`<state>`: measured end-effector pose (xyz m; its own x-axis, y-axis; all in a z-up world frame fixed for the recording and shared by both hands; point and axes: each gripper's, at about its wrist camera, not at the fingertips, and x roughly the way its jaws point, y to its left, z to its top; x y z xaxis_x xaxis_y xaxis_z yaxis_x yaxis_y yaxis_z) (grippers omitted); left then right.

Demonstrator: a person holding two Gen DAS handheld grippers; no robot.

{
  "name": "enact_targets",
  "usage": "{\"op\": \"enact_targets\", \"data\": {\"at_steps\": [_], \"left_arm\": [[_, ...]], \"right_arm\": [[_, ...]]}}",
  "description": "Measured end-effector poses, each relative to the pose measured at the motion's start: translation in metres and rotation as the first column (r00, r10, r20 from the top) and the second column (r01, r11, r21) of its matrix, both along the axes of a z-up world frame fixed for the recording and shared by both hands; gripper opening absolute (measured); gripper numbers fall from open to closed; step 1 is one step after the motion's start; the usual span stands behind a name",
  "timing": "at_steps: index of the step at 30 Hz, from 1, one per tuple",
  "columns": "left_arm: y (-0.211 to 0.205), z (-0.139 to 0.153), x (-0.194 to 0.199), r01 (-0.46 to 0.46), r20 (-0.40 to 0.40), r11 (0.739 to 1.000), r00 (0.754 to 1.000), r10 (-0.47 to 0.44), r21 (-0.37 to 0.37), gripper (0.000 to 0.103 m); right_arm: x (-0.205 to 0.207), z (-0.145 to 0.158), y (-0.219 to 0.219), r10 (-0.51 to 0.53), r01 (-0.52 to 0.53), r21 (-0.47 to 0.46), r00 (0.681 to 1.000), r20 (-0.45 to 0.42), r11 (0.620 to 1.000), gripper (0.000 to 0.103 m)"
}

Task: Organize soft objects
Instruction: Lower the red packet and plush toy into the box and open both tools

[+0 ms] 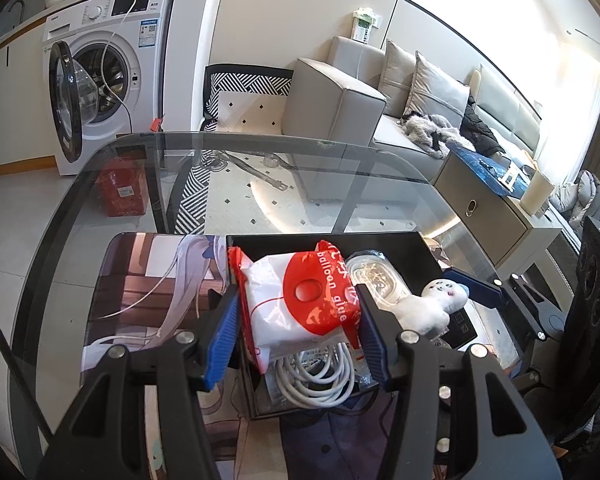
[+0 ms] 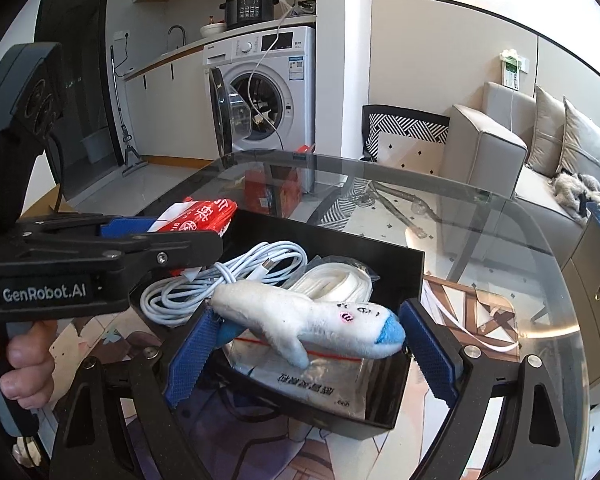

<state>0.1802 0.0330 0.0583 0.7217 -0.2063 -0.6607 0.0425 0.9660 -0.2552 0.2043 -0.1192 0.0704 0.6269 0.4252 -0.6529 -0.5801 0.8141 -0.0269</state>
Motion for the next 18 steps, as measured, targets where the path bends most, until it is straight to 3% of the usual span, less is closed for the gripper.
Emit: {"op": "enact_targets", "data": {"at_steps": [7, 18], "left_arm": [[-0.003, 0.001, 0.001, 0.011, 0.002, 1.0, 1.0, -0.011, 0.0, 0.054], [-0.014, 0.002, 0.003, 0.038, 0.007, 0.999, 0.999, -0.038, 0.007, 0.054]], "right_arm": [[-0.005, 0.002, 0.002, 0.02, -0.02, -0.015, 1.0, 0.015, 1.0, 0.101], [-0.014, 0.014, -0.038, -0.065, 0.064, 0.031, 0.998, 0.025, 0.997, 0.102]]}}
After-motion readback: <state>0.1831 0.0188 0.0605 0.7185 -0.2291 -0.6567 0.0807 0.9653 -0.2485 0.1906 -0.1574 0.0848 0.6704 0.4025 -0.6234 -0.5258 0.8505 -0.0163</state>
